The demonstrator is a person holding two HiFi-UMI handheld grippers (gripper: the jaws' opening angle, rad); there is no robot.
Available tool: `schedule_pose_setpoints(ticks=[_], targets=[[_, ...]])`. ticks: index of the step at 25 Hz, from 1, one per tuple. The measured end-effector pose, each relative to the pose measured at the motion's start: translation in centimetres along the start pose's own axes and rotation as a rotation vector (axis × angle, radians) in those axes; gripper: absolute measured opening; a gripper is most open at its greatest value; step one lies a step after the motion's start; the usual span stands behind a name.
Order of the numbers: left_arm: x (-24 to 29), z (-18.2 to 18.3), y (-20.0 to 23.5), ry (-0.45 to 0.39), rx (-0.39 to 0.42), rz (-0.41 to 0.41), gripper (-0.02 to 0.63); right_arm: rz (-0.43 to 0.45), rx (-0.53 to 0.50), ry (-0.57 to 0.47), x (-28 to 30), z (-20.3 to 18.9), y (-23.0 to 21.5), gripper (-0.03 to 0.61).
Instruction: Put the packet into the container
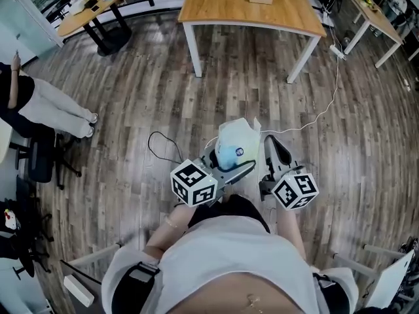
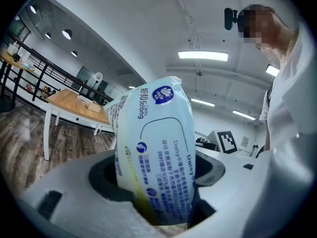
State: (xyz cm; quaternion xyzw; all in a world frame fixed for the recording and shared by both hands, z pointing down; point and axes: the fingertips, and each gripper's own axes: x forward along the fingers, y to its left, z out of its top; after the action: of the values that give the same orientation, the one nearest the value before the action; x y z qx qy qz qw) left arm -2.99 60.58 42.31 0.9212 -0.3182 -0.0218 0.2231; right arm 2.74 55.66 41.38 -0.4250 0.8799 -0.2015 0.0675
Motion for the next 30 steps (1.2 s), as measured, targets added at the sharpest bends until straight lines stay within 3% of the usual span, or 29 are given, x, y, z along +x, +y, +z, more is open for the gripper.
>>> schedule_pose_setpoints(ticks=[7,18,30], targets=[[1.1,0.1,0.1,-0.036,-0.051,0.009,0.328,-0.036,-0.001,-0.005,-1.7,0.3,-1.5,0.011],[4.6,-0.6,-1.0,-0.022,-0.011,0.03,0.328,-0.089,-0.006,-0.019,-4.9,1.6,-5.7,0.011],[7.1,0.0,-0.5,-0.025,-0.014,0.05,0.328,-0.085,-0.001,-0.018,-4.8,2.8,-7.7,0.011]])
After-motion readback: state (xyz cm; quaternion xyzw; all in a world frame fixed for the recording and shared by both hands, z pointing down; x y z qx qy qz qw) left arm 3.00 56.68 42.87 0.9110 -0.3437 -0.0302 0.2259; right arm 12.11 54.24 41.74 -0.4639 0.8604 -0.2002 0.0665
